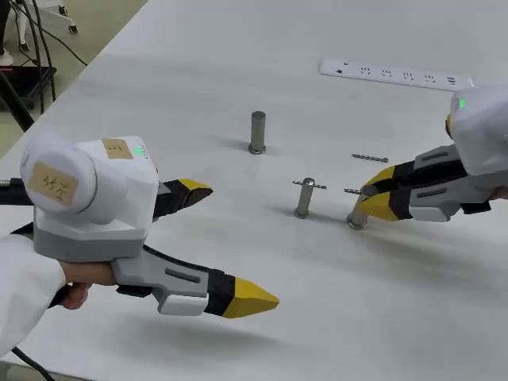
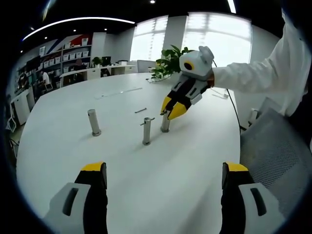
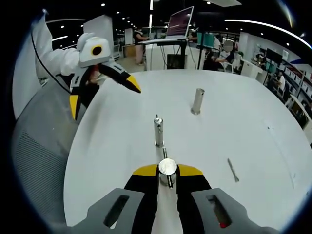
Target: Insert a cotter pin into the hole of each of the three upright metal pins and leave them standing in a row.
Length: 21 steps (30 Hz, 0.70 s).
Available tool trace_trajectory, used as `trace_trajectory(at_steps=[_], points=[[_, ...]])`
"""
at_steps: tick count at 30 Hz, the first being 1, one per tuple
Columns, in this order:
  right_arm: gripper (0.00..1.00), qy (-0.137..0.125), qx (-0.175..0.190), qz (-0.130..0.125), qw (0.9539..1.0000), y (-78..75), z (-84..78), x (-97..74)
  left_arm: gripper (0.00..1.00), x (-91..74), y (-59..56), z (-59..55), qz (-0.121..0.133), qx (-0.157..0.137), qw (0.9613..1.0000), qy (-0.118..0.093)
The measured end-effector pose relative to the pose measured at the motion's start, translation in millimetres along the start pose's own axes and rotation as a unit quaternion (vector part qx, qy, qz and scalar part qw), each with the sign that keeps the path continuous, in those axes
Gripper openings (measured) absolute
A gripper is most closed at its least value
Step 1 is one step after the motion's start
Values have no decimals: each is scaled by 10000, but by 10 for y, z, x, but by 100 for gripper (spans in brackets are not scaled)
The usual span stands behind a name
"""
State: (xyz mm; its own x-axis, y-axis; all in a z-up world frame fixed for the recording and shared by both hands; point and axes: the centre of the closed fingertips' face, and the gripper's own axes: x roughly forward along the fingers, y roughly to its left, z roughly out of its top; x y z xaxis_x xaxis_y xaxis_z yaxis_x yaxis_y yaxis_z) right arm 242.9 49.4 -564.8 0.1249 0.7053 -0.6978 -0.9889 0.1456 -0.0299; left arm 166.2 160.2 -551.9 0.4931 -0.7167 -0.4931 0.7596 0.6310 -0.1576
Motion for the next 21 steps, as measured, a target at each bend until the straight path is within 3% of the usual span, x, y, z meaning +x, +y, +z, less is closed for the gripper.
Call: trace_trajectory(at_steps=[11,16,21], points=[[10,-34,-99,10,9999,-7,2,1,97,26,-26,8,-30,2,10000,31],[20,-91,-10,-2,10000,14,21,3,97,32,-24,16,-9,-4,10000,69],[36,-215,179,-212,9994,4,46,-78,97,18,-28,59,25,-54,10000,9]])
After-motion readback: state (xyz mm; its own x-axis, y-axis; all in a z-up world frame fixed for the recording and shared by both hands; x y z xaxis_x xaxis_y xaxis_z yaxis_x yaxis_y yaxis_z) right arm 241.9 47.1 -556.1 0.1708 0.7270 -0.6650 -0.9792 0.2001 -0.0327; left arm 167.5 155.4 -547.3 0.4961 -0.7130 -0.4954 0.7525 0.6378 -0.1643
